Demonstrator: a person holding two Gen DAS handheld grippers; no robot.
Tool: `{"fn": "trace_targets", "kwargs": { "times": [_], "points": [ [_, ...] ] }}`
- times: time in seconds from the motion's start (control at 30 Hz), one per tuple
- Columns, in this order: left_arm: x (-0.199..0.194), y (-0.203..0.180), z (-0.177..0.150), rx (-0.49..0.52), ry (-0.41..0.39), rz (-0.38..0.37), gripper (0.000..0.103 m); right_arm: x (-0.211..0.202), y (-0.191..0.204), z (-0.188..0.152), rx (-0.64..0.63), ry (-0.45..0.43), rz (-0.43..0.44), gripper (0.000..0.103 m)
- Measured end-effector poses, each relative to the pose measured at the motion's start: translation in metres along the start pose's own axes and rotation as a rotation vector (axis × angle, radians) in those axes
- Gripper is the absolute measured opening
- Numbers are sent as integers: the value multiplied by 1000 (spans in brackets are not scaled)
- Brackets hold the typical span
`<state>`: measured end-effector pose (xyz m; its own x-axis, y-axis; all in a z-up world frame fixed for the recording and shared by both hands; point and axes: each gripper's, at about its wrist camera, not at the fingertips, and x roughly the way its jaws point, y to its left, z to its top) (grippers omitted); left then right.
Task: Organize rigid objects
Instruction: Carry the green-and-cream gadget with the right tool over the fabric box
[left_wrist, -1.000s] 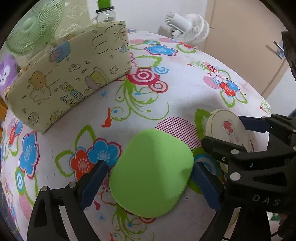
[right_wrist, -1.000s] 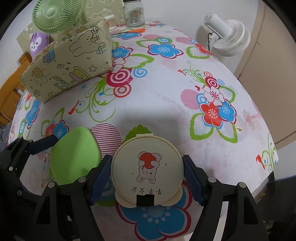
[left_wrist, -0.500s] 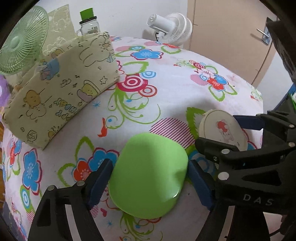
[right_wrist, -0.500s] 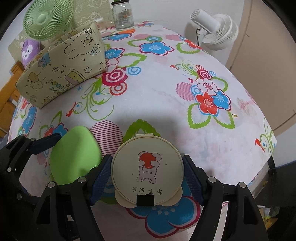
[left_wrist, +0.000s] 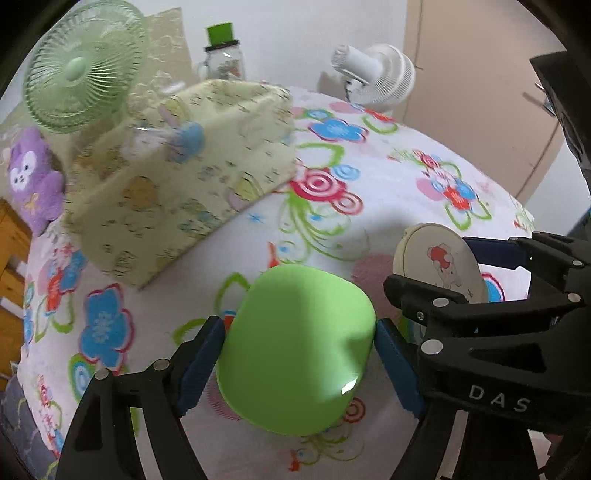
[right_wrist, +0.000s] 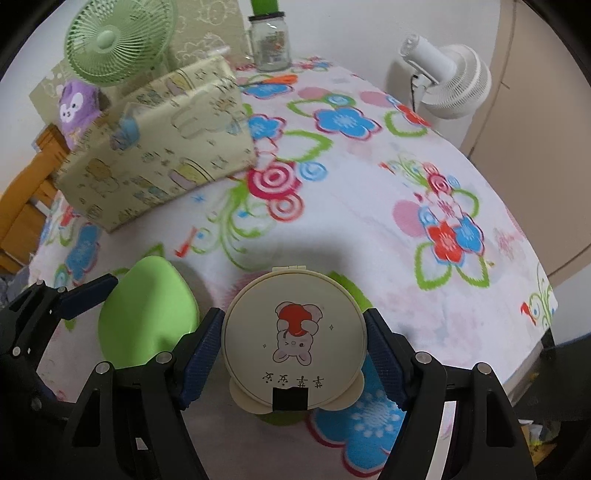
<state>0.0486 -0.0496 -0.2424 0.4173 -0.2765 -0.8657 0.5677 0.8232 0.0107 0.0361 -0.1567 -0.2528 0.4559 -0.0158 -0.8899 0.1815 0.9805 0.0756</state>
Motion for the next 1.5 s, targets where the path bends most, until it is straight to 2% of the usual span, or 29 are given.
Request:
{"fn": "trace_targets", "kwargs": {
  "times": [0.6,1.0,1.5],
  "points": [
    [-44,33,26,-173,-71,96,84,-32,35,53,-136,-52,83,77],
    [-66,41,57,-221,-112,167,84,-53,41,93,-191,-89,123,77],
    [-70,55,84,-255,-137,201,84,-52,49,129,-251,-115,151,77]
  ]
}}
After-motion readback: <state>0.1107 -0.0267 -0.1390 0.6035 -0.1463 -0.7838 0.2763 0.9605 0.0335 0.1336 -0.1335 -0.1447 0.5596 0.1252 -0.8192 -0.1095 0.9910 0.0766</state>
